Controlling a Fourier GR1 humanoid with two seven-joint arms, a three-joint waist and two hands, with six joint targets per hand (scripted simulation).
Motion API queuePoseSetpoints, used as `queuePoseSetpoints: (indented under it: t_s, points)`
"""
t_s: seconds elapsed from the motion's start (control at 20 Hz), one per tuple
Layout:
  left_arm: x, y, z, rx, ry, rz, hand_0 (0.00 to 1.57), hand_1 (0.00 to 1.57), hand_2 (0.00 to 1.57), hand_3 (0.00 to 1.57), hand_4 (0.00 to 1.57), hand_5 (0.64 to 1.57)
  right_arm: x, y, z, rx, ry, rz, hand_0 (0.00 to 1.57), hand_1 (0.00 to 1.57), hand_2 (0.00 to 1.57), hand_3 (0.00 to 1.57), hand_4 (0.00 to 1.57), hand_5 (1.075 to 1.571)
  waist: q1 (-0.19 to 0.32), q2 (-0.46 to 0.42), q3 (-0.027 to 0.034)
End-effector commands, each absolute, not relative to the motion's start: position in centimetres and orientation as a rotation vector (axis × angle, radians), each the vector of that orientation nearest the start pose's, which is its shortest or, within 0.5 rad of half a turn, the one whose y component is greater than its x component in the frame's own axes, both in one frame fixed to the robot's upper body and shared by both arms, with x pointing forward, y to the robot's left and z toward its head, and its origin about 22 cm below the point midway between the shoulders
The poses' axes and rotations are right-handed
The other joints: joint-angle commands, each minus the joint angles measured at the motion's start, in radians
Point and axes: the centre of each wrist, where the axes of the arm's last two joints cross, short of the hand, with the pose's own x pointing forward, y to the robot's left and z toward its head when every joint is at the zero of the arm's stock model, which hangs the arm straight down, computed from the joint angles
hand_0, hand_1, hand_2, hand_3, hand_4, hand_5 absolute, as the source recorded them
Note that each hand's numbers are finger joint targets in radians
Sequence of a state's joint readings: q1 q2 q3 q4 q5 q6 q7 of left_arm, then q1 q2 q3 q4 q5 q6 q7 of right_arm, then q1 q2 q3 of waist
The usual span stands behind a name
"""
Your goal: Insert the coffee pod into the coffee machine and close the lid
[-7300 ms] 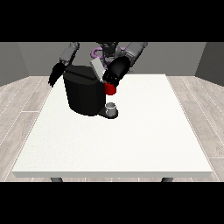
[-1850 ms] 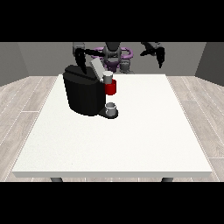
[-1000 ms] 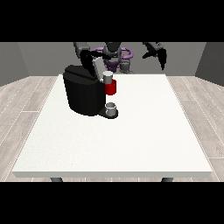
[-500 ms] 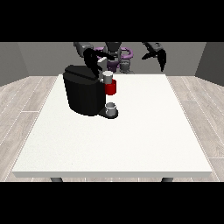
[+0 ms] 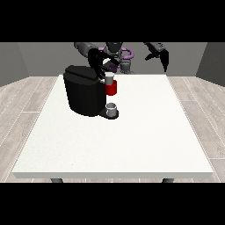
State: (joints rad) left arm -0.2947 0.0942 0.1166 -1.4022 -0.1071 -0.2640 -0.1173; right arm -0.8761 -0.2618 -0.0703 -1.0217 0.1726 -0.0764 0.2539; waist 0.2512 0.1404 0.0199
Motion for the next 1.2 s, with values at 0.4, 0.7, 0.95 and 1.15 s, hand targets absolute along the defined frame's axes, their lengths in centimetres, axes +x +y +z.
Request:
queuePoseSetpoints:
  t_s: [0.4, 0.7, 0.95, 1.15]
  points:
    - [32.8, 22.2, 5.9, -0.148, -1.818, -0.449, 0.00, 0.00, 0.00, 0.00, 0.37, 1.571, 41.1, -17.1, 24.9, -0.317, -1.842, 0.402, 0.00, 0.00, 0.00, 0.00, 0.00, 1.571, 0.185, 0.068, -0.0198]
    - [33.8, 20.7, 7.7, -0.211, -1.869, -0.474, 0.00, 0.00, 0.00, 0.00, 0.35, 1.571, 40.7, -18.2, 27.0, -0.370, -1.861, 0.380, 0.00, 0.00, 0.00, 0.00, 0.00, 1.571, 0.267, 0.123, -0.0184]
    - [34.1, 19.8, 8.2, -0.257, -1.867, -0.534, 0.00, 0.00, 0.00, 0.00, 0.28, 1.571, 40.5, -20.1, 28.5, -0.380, -1.884, 0.335, 0.00, 0.00, 0.00, 0.00, 0.00, 1.571, 0.307, 0.151, -0.0178]
    - [35.0, 19.2, 11.5, -0.242, -1.924, -0.585, 0.00, 0.00, 0.00, 0.00, 0.27, 1.571, 41.1, -18.0, 28.9, -0.355, -1.982, 0.326, 0.00, 0.00, 0.00, 0.00, 0.00, 1.571, 0.315, 0.218, -0.0193]
